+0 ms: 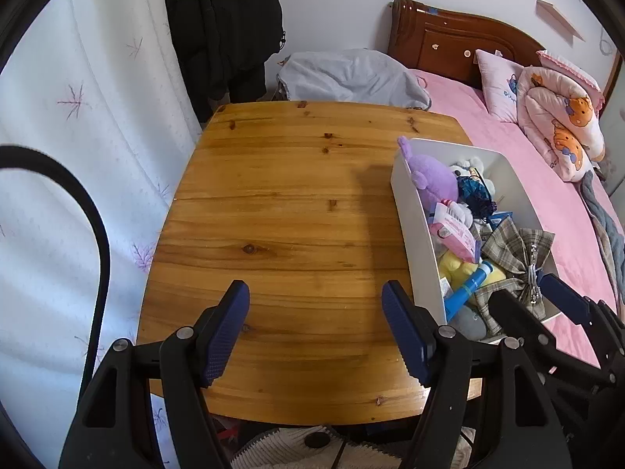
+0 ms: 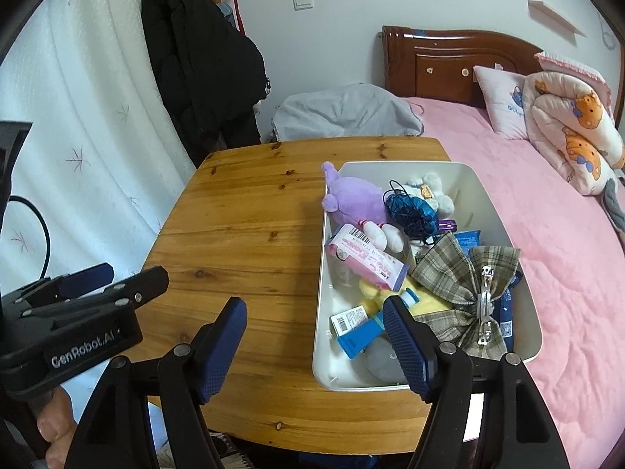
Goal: Organize objects
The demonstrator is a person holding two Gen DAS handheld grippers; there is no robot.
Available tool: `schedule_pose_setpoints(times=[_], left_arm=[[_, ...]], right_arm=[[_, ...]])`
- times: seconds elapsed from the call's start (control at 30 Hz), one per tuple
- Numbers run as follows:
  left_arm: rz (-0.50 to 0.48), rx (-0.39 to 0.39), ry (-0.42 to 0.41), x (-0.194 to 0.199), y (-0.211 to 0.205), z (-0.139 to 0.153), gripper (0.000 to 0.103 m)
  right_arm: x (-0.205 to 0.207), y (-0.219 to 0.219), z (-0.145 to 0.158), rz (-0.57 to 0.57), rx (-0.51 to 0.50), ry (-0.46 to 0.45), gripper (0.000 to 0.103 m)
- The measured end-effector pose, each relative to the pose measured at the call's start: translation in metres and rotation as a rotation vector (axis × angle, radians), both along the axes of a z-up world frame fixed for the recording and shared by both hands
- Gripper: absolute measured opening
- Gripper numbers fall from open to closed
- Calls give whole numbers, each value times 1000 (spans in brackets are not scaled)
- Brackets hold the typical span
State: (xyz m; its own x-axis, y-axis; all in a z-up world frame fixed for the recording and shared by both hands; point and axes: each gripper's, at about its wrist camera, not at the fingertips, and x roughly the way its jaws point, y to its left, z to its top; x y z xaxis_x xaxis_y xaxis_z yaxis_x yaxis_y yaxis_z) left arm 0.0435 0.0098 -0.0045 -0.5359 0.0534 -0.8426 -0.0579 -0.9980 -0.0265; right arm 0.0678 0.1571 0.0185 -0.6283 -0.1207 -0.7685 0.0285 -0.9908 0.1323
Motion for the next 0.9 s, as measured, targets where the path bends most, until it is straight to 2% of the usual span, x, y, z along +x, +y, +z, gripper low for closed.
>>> schedule_pose_setpoints(times=[0.9], left_arm=[[16,18,-6,0,-4,-4,74]], right_arm=[[-3,4,0,-29,16,-14,73]])
